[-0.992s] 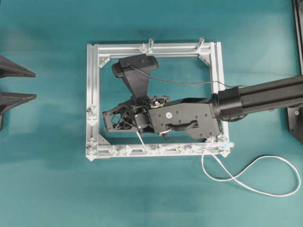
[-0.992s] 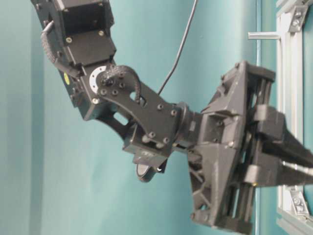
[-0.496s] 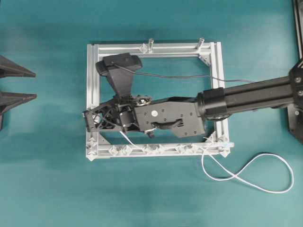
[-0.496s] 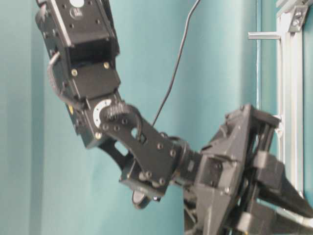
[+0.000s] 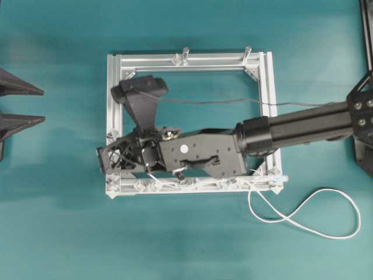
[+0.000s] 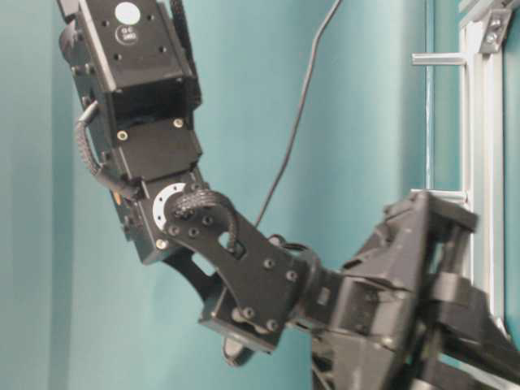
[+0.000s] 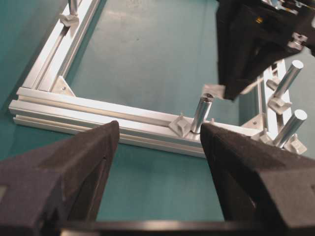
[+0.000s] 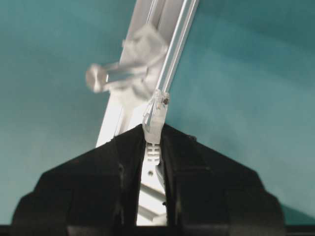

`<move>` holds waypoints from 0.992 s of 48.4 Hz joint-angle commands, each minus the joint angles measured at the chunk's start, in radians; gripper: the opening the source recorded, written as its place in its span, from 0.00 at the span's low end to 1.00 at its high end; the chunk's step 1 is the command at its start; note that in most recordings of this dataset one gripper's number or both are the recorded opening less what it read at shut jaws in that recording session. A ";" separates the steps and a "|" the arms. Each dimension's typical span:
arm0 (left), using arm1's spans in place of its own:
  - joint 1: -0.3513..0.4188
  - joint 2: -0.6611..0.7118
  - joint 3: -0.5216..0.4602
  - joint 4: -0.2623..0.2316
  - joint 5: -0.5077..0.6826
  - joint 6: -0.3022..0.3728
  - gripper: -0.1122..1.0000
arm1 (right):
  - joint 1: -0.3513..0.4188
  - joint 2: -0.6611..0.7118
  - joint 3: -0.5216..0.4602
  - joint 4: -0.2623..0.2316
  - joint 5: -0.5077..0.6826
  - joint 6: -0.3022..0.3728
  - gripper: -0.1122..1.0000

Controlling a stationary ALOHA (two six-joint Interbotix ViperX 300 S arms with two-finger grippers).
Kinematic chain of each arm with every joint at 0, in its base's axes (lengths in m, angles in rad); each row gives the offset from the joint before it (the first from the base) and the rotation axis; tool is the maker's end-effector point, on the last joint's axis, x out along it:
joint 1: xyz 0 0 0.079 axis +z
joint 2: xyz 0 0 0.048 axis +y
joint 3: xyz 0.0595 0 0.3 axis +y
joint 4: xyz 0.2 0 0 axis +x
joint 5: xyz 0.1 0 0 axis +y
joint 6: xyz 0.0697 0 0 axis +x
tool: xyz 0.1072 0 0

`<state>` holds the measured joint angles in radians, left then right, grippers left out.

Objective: Move the cable alternately left and right between 8 closely spaced pins so it hooks onto each one.

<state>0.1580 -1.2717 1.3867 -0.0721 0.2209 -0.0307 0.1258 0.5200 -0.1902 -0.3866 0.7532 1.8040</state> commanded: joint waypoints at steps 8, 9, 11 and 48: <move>-0.002 0.006 -0.008 0.003 -0.012 -0.008 0.74 | 0.037 -0.012 -0.052 0.008 -0.002 -0.002 0.22; -0.002 0.006 -0.008 0.003 -0.011 -0.008 0.74 | 0.040 -0.011 -0.055 0.009 -0.002 0.000 0.22; -0.002 0.008 -0.008 0.003 -0.012 -0.008 0.74 | 0.044 -0.011 -0.057 0.009 -0.002 0.000 0.22; -0.002 0.006 -0.008 0.003 -0.012 -0.008 0.74 | 0.115 -0.011 -0.083 0.035 0.054 0.000 0.22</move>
<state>0.1580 -1.2717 1.3883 -0.0721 0.2178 -0.0307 0.2316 0.5323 -0.2454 -0.3497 0.8053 1.8070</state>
